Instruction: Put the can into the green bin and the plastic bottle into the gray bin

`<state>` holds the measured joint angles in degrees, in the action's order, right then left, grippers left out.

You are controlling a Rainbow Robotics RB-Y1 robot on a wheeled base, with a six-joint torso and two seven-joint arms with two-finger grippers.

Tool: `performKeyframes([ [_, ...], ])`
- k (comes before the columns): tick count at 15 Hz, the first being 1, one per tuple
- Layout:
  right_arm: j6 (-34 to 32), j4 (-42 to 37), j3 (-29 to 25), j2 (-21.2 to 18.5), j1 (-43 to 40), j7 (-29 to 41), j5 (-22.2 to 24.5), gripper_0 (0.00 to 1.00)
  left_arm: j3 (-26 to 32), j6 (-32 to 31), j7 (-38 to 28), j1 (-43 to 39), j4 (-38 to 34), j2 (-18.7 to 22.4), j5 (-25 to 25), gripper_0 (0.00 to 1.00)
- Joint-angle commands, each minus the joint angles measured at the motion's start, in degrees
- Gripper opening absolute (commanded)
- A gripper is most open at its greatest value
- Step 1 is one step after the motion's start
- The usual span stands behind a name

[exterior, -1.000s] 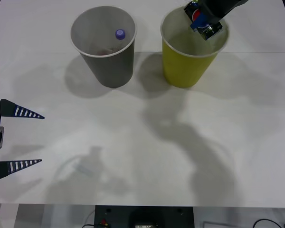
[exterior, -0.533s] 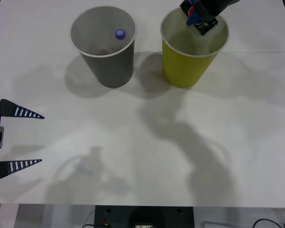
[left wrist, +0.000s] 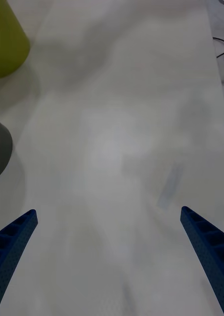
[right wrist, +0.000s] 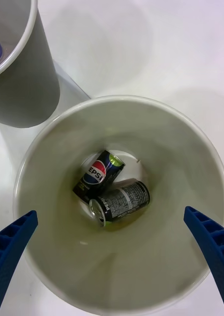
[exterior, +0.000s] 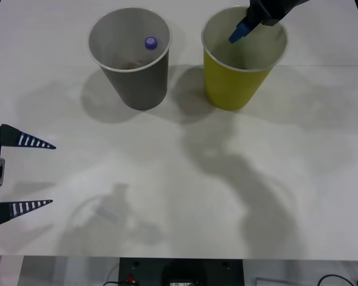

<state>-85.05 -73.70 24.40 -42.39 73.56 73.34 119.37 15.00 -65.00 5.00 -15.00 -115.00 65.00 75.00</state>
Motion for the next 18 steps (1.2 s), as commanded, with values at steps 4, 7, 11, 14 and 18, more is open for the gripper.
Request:
performKeyframes([
  [4,-4.95,-9.18,-9.2,-3.66,-5.62,-3.73,-3.36,1.0,0.0,0.0,0.0,0.0,0.0,0.0,0.0,1.0],
  [7,-4.95,-18.76,-15.0,-6.12,-14.32,-5.31,-5.73,1.0,0.0,0.0,0.0,0.0,0.0,0.0,0.0,1.0],
  [11,-4.95,-25.35,-21.68,-9.55,-23.98,-10.41,-12.5,1.0,0.0,0.0,0.0,0.0,0.0,0.0,0.0,1.0],
  [14,-4.77,-28.61,-22.64,-11.75,-28.64,-12.17,-15.4,1.0,0.0,0.0,0.0,0.0,0.0,0.0,0.0,1.0],
  [18,-2.22,-32.12,-26.51,-12.72,-37.17,-21.75,-18.03,1.0,0.0,0.0,0.0,0.0,0.0,0.0,0.0,1.0],
])
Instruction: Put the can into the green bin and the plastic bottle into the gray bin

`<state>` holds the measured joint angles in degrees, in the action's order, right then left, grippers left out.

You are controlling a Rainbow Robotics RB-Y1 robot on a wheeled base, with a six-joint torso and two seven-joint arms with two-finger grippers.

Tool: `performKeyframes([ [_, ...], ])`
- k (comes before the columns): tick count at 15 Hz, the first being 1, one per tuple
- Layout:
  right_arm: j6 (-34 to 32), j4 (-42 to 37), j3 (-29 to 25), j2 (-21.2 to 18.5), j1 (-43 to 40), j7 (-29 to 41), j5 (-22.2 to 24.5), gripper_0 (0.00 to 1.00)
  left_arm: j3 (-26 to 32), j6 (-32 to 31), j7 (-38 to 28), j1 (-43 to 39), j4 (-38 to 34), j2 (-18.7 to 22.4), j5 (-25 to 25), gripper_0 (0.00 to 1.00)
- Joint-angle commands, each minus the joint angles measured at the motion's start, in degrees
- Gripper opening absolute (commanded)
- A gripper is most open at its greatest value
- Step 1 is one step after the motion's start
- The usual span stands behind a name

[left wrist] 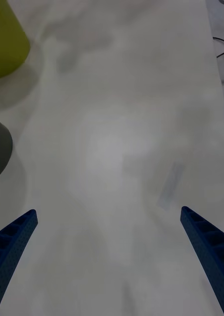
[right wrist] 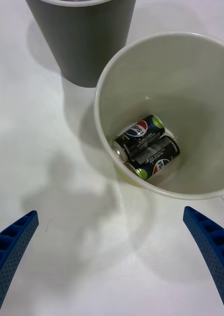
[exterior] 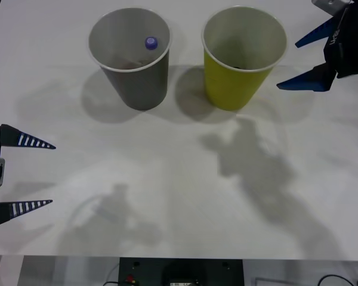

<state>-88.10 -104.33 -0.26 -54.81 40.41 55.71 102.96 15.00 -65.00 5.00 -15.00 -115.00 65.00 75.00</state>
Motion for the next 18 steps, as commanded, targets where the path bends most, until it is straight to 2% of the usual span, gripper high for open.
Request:
performKeyframes([
  [1,1.97,-1.49,-2.11,-1.09,-5.95,-6.05,-3.82,1.0,0.0,0.0,0.0,0.0,0.0,0.0,0.0,1.0],
  [4,4.95,-1.49,-2.73,-3.2,-11.23,-13.61,-8.74,1.0,0.0,0.0,0.0,0.0,0.0,0.0,0.0,1.0],
  [6,5.75,-1.49,-4.57,-3.55,-14.74,-18.89,-9.7,1.0,0.0,0.0,0.0,0.0,0.0,0.0,0.0,1.0],
  [11,9.7,-1.49,-5.1,-6.72,-22.39,-29.96,-13.75,1.0,0.0,0.0,0.0,0.0,0.0,0.0,0.0,1.0],
  [18,11.11,-1.58,-7.65,-8.3,-31.0,-35.5,-17.26,1.0,0.0,0.0,0.0,0.0,0.0,0.0,0.0,1.0],
])
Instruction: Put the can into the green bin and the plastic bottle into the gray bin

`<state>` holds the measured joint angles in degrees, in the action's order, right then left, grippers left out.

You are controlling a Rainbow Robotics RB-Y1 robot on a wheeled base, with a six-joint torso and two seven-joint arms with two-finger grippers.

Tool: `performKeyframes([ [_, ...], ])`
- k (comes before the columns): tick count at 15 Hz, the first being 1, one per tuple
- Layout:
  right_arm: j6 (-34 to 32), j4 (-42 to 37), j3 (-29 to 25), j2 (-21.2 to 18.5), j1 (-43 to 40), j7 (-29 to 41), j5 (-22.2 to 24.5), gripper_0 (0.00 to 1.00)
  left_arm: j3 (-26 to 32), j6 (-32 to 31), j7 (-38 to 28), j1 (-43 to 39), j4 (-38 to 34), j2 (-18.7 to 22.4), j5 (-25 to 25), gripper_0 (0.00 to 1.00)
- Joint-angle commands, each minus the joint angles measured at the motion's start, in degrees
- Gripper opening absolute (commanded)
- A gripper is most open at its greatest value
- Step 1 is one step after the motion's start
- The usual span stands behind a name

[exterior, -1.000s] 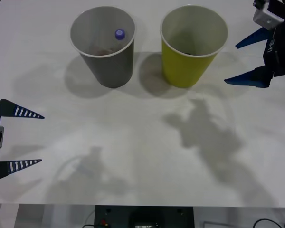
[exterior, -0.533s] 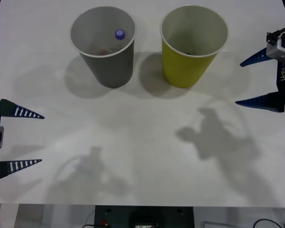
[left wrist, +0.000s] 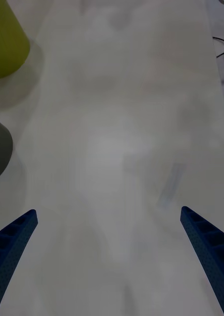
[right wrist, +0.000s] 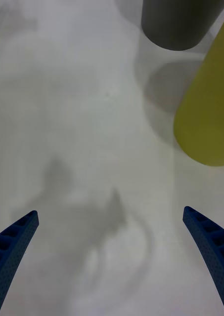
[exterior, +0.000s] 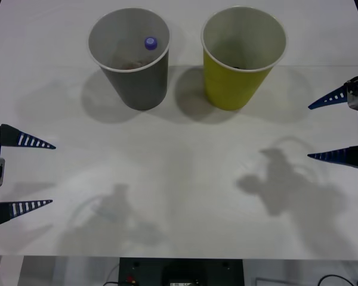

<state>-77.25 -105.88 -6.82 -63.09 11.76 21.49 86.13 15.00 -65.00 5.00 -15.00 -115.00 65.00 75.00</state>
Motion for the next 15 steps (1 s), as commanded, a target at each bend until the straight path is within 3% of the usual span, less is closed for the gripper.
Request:
performKeyframes([
  [1,0.35,-0.03,-1.44,0.08,-3.32,-1.89,-0.61,1.0,0.0,0.0,0.0,0.0,0.0,0.0,0.0,1.0],
  [4,1.32,-0.03,-3.9,0.08,-7.81,-6.9,-2.02,1.0,0.0,0.0,0.0,0.0,0.0,0.0,0.0,1.0],
  [10,3.34,-3.02,-8.3,0.08,-15.28,-7.96,-3.33,1.0,0.0,0.0,0.0,0.0,0.0,0.0,0.0,1.0],
  [15,3.34,-2.75,-8.65,0.08,-15.72,-7.69,-3.6,1.0,0.0,0.0,0.0,0.0,0.0,0.0,0.0,1.0],
])
